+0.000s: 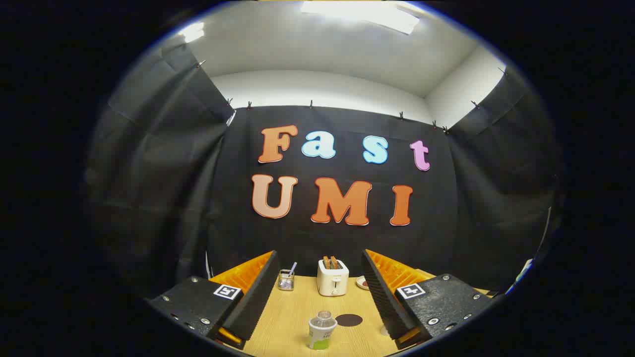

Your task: Take the bottle from table, then pour the juice into the cup, finally place the bottle on the coaster

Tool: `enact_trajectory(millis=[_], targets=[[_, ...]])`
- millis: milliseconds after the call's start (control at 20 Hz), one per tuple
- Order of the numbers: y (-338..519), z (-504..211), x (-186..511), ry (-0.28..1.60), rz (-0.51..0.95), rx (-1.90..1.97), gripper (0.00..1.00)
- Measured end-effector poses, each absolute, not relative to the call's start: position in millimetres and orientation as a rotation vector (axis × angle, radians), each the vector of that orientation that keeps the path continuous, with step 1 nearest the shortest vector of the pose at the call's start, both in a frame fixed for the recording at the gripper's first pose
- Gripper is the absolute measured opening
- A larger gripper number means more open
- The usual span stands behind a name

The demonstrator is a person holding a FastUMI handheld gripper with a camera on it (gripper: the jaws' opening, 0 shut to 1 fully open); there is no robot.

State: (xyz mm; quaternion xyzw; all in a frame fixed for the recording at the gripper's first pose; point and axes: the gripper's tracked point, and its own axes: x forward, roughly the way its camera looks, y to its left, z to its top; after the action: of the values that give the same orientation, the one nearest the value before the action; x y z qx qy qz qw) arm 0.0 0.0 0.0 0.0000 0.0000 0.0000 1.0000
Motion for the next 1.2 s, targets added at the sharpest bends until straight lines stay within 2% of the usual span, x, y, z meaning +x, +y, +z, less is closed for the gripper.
enact_trajectory(millis=[700, 1200], targets=[[-33.7, -4.4, 1.2, -0.024, -0.090, -0.006, 0.98], [-26.6, -19.7, 3.0, 0.011, -0.082, -0.011, 0.98]])
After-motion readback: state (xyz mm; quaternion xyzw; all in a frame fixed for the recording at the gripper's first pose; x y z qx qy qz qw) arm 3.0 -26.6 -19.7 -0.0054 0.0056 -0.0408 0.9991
